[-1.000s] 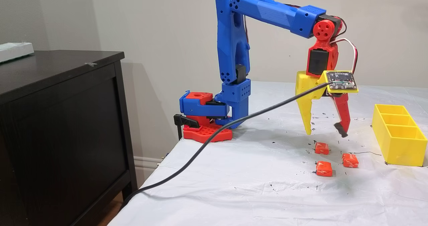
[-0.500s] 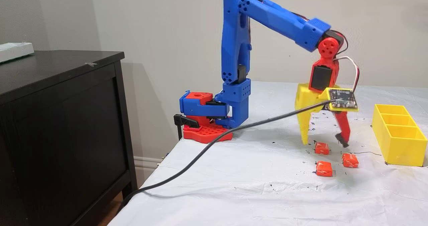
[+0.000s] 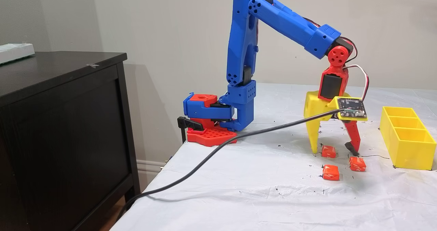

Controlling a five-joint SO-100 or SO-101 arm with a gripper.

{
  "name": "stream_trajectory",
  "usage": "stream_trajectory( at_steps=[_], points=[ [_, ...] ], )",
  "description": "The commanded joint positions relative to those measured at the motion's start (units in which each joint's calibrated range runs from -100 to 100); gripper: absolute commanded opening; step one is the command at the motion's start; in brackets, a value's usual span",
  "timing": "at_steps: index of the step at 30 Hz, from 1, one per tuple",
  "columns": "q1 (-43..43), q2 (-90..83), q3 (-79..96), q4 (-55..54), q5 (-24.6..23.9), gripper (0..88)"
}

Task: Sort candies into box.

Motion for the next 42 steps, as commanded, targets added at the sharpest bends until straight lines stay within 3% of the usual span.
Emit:
stream_trajectory(
  at_steps=[1, 3, 6, 18, 20, 29, 34, 42],
  points=[
    [-0.2, 2.1, -2.7, -0.2, -0.1, 30.2],
    [-0.5, 5.2, -5.7, 1.5, -0.4, 28.2],
    [-0.5, 8.1, -8.6, 3.7, -0.8, 10.8],
    [0.7, -1.8, -0.6, -2.6, -1.9, 5.1],
    [0.7, -2.4, -0.3, -3.0, -1.5, 0.1],
    [0.6, -9.7, 1.3, -2.6, -1.1, 0.1],
    [-2.3, -29.4, 11.4, -12.8, -3.2, 0.1],
    [-7.2, -34.0, 6.8, -14.9, -8.0, 0.1]
  ],
)
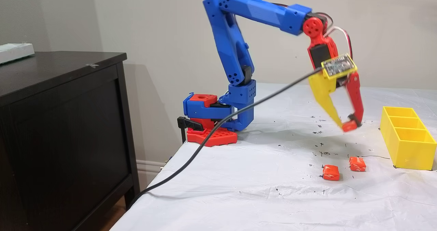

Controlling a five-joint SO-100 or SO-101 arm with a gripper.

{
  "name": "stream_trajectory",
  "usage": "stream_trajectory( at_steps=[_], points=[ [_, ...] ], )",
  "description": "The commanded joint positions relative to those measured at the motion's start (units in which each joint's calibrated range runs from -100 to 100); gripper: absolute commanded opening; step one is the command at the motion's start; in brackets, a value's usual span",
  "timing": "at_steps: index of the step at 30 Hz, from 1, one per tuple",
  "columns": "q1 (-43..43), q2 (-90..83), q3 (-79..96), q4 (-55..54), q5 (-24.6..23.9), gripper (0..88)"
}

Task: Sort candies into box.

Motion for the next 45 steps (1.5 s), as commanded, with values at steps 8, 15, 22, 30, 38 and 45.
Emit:
stream_trajectory(
  at_steps=[8, 15, 22, 30, 38, 45],
  points=[
    [-10.5, -5.3, -9.2, -7.7, -6.9, 0.1],
    [-16.8, 2.7, -12.4, -15.1, -9.9, 0.1],
    [-17.9, 10.7, -18.6, -14.5, -10.7, 0.1],
    [-17.1, 16.3, -24.1, -13.8, -10.8, 0.1],
    [-17.9, 19.4, -25.3, -12.8, -9.3, 0.1],
    [-18.0, 19.6, -25.3, -11.6, -8.6, 25.4]
  ],
)
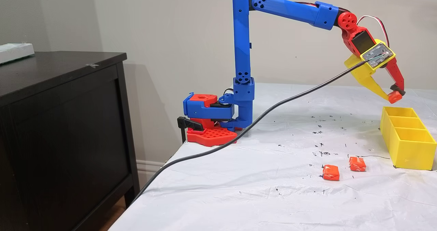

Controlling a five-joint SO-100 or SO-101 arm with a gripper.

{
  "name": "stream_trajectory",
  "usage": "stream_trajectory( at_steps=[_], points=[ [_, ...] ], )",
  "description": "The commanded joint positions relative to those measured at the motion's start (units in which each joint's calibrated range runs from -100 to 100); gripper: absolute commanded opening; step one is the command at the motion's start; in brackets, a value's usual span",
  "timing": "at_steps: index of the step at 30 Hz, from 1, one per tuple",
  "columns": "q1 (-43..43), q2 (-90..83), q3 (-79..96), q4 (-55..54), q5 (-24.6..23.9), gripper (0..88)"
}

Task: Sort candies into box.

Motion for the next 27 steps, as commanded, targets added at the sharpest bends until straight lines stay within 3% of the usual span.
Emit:
stream_trajectory(
  at_steps=[1, 7, 9, 12, 22, 27],
  points=[
    [-0.6, -1.5, -5.3, 0.9, 0.7, 25.4],
    [-0.3, -3.3, -4.9, 3.1, 1.3, 21.9],
    [-0.1, -4.3, -4.8, 3.8, 1.6, 16.3],
    [0.7, -6.9, -4.4, 5.9, 2.3, 0.2],
    [8.3, -13.8, -4.5, 25.2, 9.3, 0.2],
    [16.8, -21.7, 4.3, 25.9, 13.2, 0.2]
  ],
)
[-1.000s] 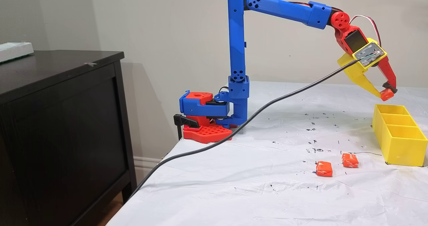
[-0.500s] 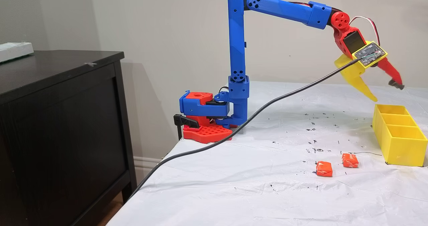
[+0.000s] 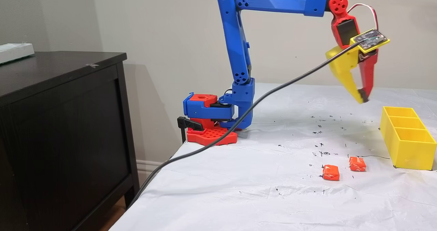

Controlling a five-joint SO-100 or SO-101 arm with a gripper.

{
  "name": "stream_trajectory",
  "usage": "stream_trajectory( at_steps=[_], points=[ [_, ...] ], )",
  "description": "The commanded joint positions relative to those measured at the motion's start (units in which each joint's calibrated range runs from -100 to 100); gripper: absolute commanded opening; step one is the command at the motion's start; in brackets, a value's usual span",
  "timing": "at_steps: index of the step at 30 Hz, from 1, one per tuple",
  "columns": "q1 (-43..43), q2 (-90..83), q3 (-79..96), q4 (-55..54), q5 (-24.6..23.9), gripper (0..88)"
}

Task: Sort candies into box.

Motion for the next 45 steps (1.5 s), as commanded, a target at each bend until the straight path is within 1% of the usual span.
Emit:
stream_trajectory(
  at_steps=[1, 3, 7, 10, 13, 17, 19, 21, 24, 28, 34, 42, 45],
  points=[
    [8.2, -12.4, 6.9, -0.9, 4.7, 0.2],
    [10.8, -12.7, 8.2, -0.6, 6.6, 0.2],
    [15.1, -8.1, 5.4, -0.2, 8.6, 0.2],
    [16.7, -3.4, 3.4, -0.8, 10.5, 0.4],
    [17.8, 3.3, -2.7, 2.1, 11.2, 8.0],
    [19.2, 8.4, -8.7, 2.1, 11.5, 17.0],
    [20.2, 15.0, -16.1, 5.8, 11.9, 19.0],
    [20.8, 18.7, -20.4, 9.7, 11.9, 23.0],
    [21.1, 20.4, -22.5, 11.9, 12.4, 23.0],
    [21.2, 20.9, -21.6, 11.8, 13.4, 23.7],
    [20.2, 19.0, -15.2, 7.9, 13.8, 23.8],
    [18.4, 20.9, -11.0, 3.5, 12.6, 28.2],
    [18.1, 20.7, -9.2, 1.8, 12.7, 28.2]
  ],
)
